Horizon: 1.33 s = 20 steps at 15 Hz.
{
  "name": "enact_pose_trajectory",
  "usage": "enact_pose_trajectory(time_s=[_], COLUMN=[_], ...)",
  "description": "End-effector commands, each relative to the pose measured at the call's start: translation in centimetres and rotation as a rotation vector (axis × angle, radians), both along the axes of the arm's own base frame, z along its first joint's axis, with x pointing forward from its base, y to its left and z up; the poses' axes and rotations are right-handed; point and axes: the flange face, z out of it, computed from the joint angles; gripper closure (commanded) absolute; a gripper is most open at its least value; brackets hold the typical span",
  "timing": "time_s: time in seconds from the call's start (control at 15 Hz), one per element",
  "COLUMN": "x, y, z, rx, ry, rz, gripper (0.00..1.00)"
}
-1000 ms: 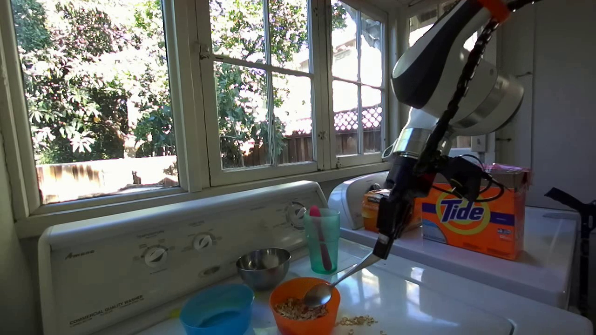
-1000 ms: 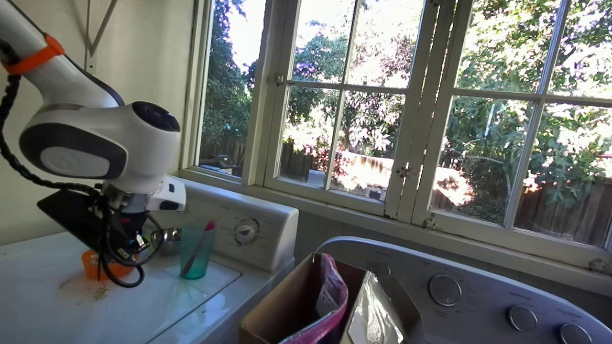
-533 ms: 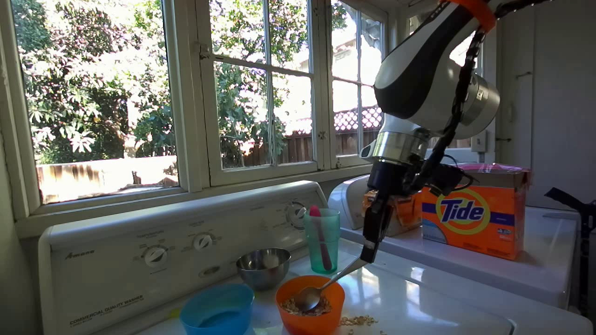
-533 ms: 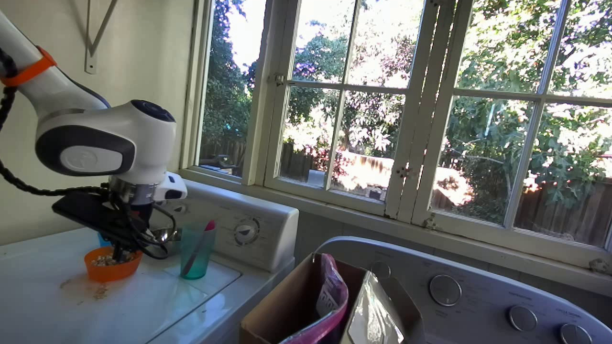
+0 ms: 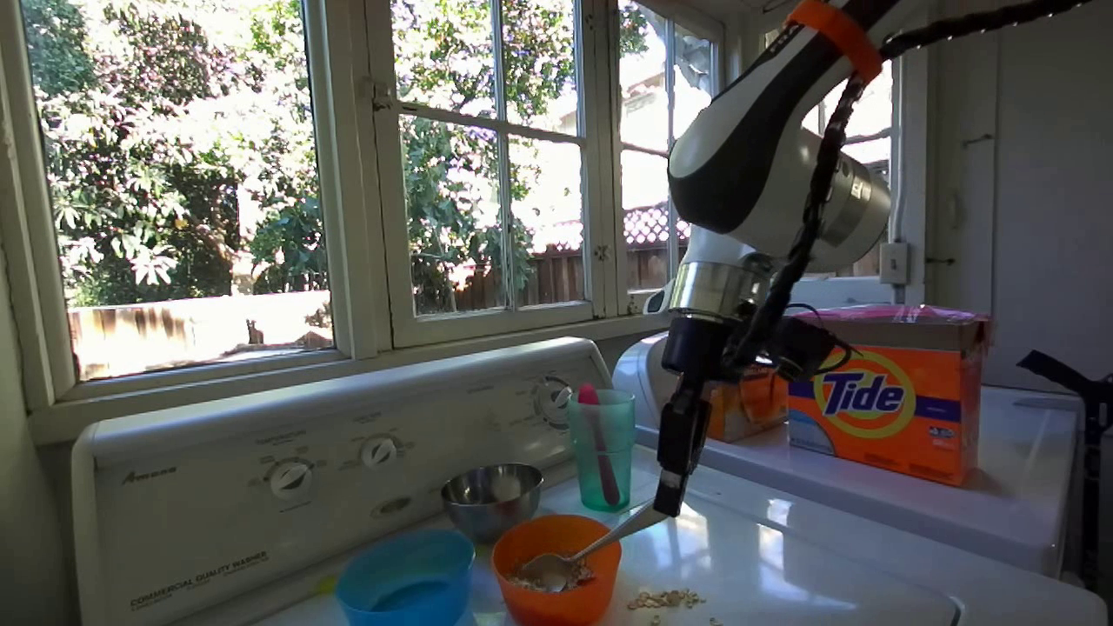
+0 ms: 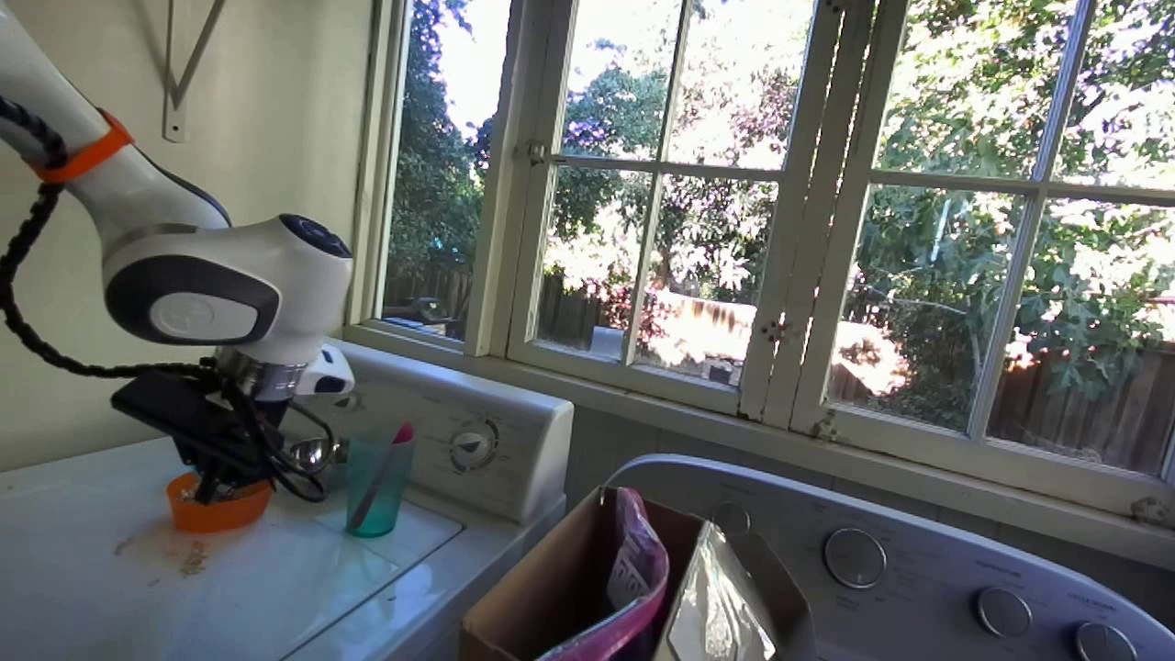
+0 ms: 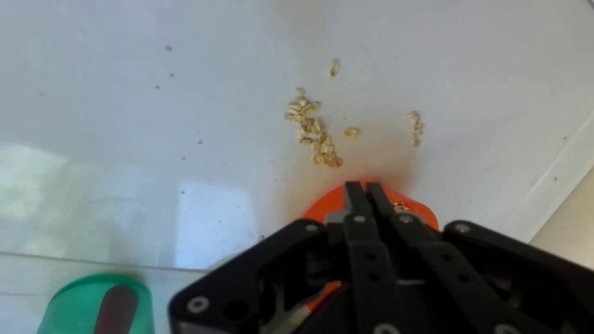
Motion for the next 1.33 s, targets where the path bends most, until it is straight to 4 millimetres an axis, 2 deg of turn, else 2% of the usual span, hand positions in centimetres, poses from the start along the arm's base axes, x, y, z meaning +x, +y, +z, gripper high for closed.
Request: enact_pose_trajectory(time_s=[0.0,0.27,0.67,0.93,1.27], x=[0.3,-0.4,-0.7,0.3,1.1], y=[0.1,-0.3,-2.1,-3.4,-5.1], z=[-0.7,-1.1,-1.6,-3.3,-5.5], rx=[0.142,0.280,0.337,0.367,0.530], ry=[0.102,0.278,0.476,0.492,0.494], rz=[0.063,0.092,0.052,-0.072,-0.169], gripper=[0.99,0.99,0.99,0.99,0.99])
